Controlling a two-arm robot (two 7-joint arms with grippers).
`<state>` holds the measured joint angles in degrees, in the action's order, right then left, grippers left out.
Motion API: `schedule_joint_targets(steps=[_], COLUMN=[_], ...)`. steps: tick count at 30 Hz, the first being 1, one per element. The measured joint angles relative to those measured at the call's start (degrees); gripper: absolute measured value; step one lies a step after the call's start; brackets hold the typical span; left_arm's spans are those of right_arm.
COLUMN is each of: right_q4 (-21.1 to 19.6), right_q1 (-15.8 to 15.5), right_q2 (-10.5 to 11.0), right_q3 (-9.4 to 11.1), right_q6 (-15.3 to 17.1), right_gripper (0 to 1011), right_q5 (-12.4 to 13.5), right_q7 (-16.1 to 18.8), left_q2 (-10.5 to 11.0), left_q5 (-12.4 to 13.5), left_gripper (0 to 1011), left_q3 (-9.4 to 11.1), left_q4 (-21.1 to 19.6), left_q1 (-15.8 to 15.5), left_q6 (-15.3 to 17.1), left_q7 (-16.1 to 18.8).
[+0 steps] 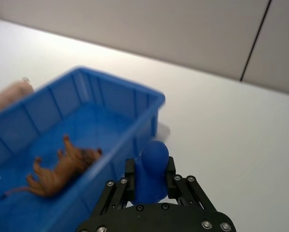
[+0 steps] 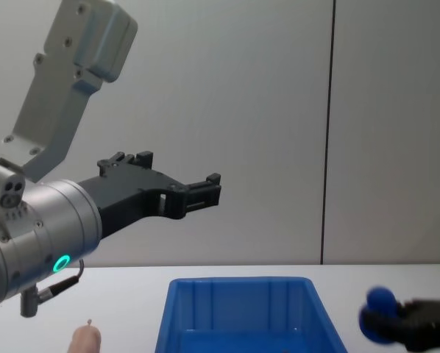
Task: Pick up the two dolls from the table and place them into the box.
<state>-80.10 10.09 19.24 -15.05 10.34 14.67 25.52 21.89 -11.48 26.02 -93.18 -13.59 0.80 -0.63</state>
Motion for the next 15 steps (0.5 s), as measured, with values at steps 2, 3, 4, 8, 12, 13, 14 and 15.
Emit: schedule_joint_targets(steps=[2, 3, 4, 8, 12, 13, 14, 15], right_q4=[-0.77, -1.15, -1.45, -3.22, -4.28, -4.56, -4.68, -4.8], right_q1=[0.21, 0.34, 0.44, 1.16, 1.8, 2.01, 2.12, 2.21], right_q2=[-0.1, -0.17, -0.24, -0.85, -1.62, -1.95, -2.13, -2.31], right_q3=[0.01, 0.01, 0.0, -0.37, -1.08, -1.39, -1.57, -1.75], right_q6=[-0.37, -0.52, -0.65, -1.12, -1.13, -1.03, -0.92, -0.8], right_gripper=[338, 333, 329, 299, 275, 273, 276, 290], right_q5=[0.37, 0.51, 0.66, 1.37, 1.56, 1.56, 1.56, 1.55], right_q7=[0.3, 0.5, 0.66, 2.1, 3.47, 3.95, 4.26, 4.49], left_q2=[0.0, 0.0, 0.0, 0.0, 0.0, 0.0, 0.0, 0.0], left_q5=[0.0, 0.0, 0.0, 0.0, 0.0, 0.0, 0.0, 0.0], left_gripper=[1001, 1001, 1001, 1001, 1001, 1001, 1001, 1001], left_q3=[0.0, 0.0, 0.0, 0.0, 0.0, 0.0, 0.0, 0.0], left_q4=[0.0, 0.0, 0.0, 0.0, 0.0, 0.0, 0.0, 0.0], left_q1=[0.0, 0.0, 0.0, 0.0, 0.0, 0.0, 0.0, 0.0], left_q6=[0.0, 0.0, 0.0, 0.0, 0.0, 0.0, 0.0, 0.0], left_q7=[0.0, 0.0, 0.0, 0.0, 0.0, 0.0, 0.0, 0.0])
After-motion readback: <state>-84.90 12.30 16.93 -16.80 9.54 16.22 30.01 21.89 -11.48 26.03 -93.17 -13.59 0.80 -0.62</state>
